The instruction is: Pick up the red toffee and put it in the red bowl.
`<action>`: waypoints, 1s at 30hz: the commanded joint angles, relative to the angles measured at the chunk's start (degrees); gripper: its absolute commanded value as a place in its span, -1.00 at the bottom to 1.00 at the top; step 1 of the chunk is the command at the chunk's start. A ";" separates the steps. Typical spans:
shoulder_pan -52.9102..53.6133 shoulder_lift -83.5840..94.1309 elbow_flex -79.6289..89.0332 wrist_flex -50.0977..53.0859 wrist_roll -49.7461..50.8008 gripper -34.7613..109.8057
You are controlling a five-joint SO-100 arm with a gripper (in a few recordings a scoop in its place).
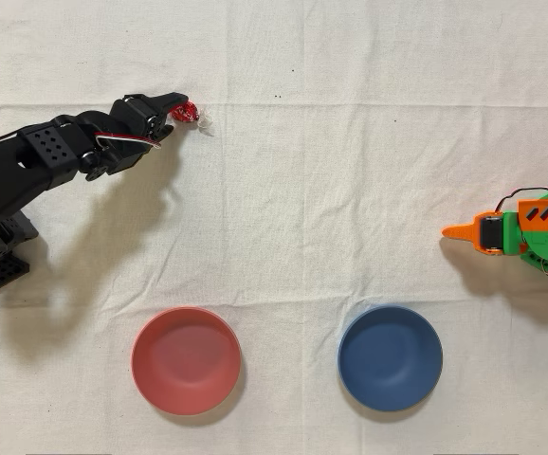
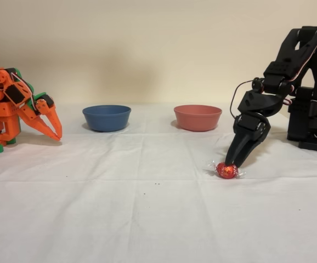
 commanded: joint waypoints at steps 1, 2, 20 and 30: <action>-0.88 3.43 -0.09 -1.41 -0.88 -0.19; -0.88 2.99 -0.18 -1.67 -0.88 -0.19; -1.85 -3.25 -3.78 -4.13 -0.09 -0.19; -1.76 -4.57 -4.31 -5.01 -0.79 -0.26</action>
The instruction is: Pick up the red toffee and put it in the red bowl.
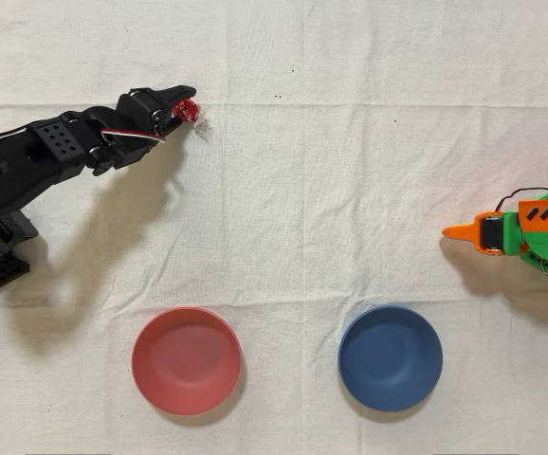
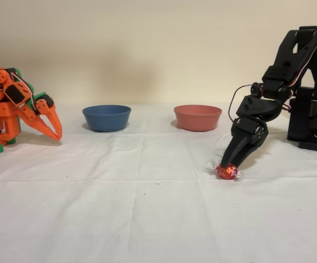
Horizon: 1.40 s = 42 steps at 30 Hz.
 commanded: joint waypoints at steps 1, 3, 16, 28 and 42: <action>-0.79 1.49 -1.23 -0.35 -0.97 -0.27; -0.79 1.93 -0.62 -0.53 -0.79 -0.28; -0.79 4.83 1.41 -0.26 -0.97 -0.40; -0.62 14.33 4.66 4.92 -0.79 -0.42; 5.98 33.75 7.47 18.72 -2.64 -0.43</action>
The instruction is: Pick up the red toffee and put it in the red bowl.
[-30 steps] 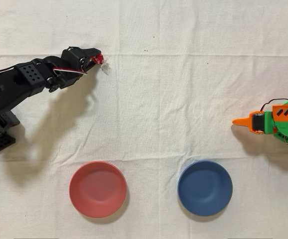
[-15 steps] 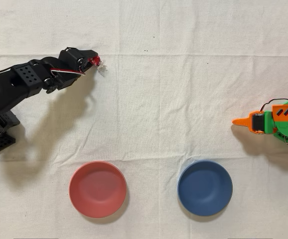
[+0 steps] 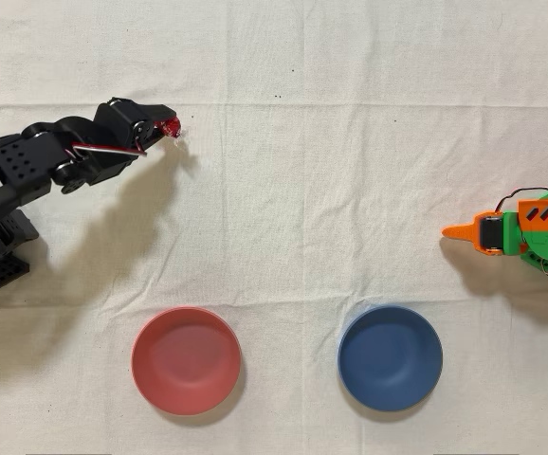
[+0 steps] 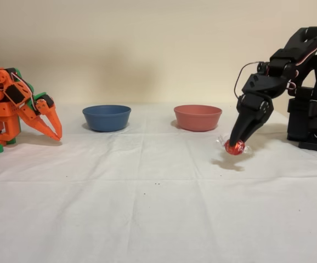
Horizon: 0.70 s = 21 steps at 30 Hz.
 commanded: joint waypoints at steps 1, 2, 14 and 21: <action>2.72 8.96 0.18 3.87 -1.85 -0.43; 3.60 10.28 0.26 4.83 -2.29 -0.43; 17.05 18.02 -4.57 13.27 -6.33 -0.43; 25.58 18.02 -8.79 14.59 -9.58 -0.43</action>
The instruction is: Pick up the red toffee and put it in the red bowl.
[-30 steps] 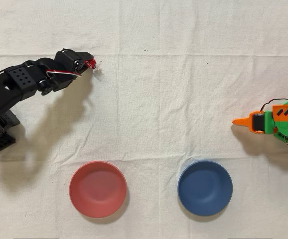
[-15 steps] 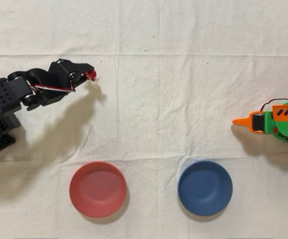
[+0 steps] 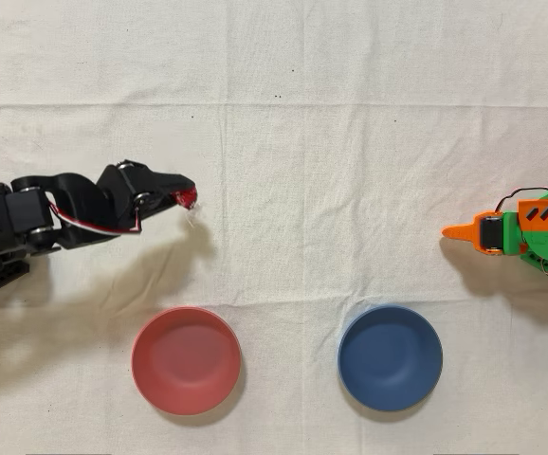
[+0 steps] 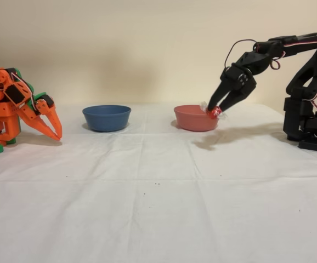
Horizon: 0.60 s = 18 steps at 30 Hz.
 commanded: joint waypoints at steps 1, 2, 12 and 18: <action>4.57 2.11 -6.86 1.41 -1.93 -0.43; 5.63 1.93 -7.65 1.58 -2.29 -0.43; 16.17 1.05 -11.95 1.93 -5.71 -0.43; 23.12 0.26 -13.10 0.79 -7.38 -0.43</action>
